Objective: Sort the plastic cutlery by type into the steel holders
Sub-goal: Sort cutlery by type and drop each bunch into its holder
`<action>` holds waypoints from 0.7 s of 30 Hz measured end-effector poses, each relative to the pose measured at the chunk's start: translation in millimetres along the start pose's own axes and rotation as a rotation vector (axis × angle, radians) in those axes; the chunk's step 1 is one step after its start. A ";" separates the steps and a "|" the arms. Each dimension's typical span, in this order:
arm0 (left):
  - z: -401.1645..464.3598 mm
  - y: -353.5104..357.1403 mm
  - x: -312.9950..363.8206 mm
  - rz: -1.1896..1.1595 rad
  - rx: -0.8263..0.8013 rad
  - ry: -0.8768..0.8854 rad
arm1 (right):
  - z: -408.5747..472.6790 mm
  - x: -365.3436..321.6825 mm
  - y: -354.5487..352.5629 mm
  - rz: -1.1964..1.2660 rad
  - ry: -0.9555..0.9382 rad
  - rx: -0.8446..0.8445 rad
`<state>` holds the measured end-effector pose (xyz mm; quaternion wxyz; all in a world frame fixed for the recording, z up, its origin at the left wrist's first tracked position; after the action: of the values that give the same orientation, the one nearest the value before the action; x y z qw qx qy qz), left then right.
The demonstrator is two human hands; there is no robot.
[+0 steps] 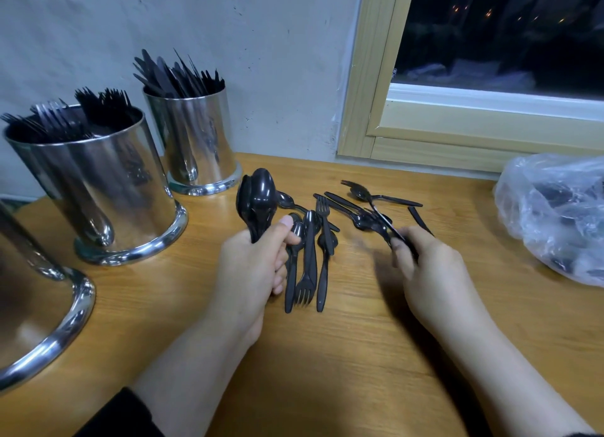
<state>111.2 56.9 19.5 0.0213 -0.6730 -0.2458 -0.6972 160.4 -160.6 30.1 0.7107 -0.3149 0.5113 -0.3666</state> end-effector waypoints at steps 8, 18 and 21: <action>-5.6 11.2 -4.3 -0.016 -0.053 -0.048 | -28.4 -59.0 18.9 0.344 -0.072 -0.060; -4.7 8.6 0.0 -0.162 -0.016 -0.093 | -33.5 -68.0 24.0 0.342 -0.076 -0.092; -1.7 6.0 3.5 -0.320 0.093 -0.117 | -34.4 -67.3 23.0 0.337 -0.043 -0.119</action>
<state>111.5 52.1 24.8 -0.0732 -0.6629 -0.3829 -0.6392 118.0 -94.1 34.9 0.7529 -0.2740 0.5623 -0.2045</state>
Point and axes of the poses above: each hand's wrist, its own z-axis towards the middle knuckle, its own y-axis out of the palm, x = y × z, the point moved 2 cm from there along z, towards the middle knuckle, and after that the axes turned 9 degrees about -z, right-handed, at the moved point
